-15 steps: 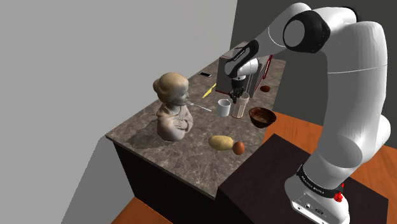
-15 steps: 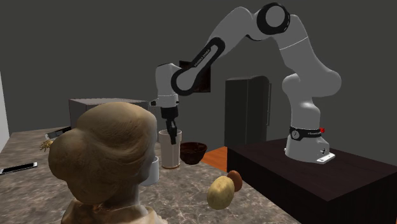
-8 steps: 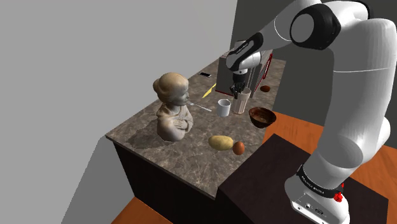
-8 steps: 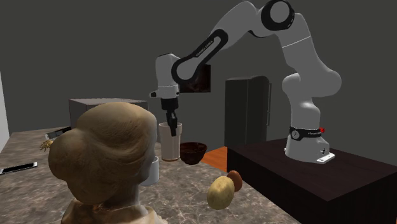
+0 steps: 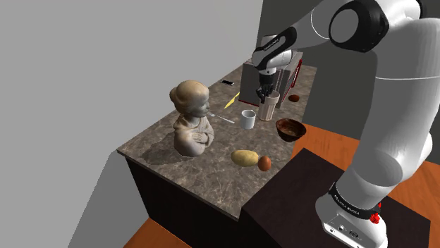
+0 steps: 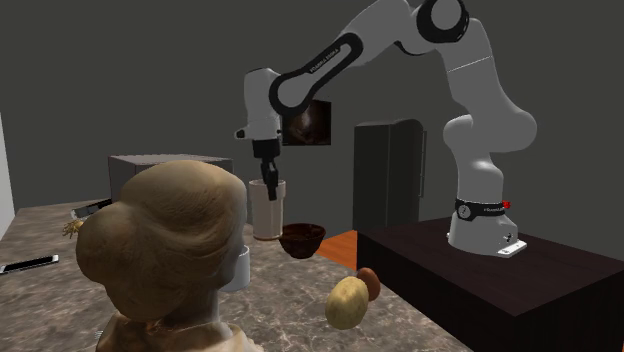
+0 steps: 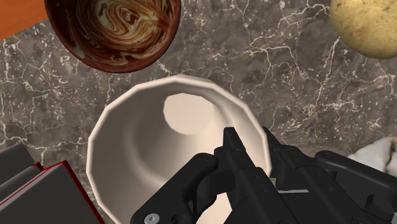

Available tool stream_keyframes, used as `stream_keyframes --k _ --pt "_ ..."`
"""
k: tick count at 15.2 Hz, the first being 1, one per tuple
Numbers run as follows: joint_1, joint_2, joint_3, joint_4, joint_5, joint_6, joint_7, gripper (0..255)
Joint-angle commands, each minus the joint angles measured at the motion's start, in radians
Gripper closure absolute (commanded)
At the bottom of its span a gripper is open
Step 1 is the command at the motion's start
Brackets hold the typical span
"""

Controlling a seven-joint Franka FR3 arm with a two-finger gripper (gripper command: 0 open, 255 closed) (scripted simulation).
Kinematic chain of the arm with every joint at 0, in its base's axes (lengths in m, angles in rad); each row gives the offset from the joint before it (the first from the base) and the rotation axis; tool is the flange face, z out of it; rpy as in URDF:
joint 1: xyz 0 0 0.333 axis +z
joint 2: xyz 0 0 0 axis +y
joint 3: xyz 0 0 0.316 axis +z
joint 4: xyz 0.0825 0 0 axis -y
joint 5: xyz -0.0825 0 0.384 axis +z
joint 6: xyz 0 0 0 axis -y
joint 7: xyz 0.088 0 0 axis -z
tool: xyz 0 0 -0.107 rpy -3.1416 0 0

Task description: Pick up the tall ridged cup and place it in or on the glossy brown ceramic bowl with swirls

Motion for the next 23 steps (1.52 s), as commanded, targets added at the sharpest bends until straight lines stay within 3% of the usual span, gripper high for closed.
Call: stream_keyframes --k 1,8,16,23 --pt "0.001 -0.017 -0.002 0.008 -0.004 -0.023 0.001 255" --pt "0.005 -0.059 -0.007 0.04 -0.015 -0.097 0.003 255" --pt "-0.059 -0.249 -0.073 -0.127 -0.072 -0.105 -0.107 255" --pt "-0.113 -0.359 -0.129 -0.206 -0.118 -0.121 -0.196 255"
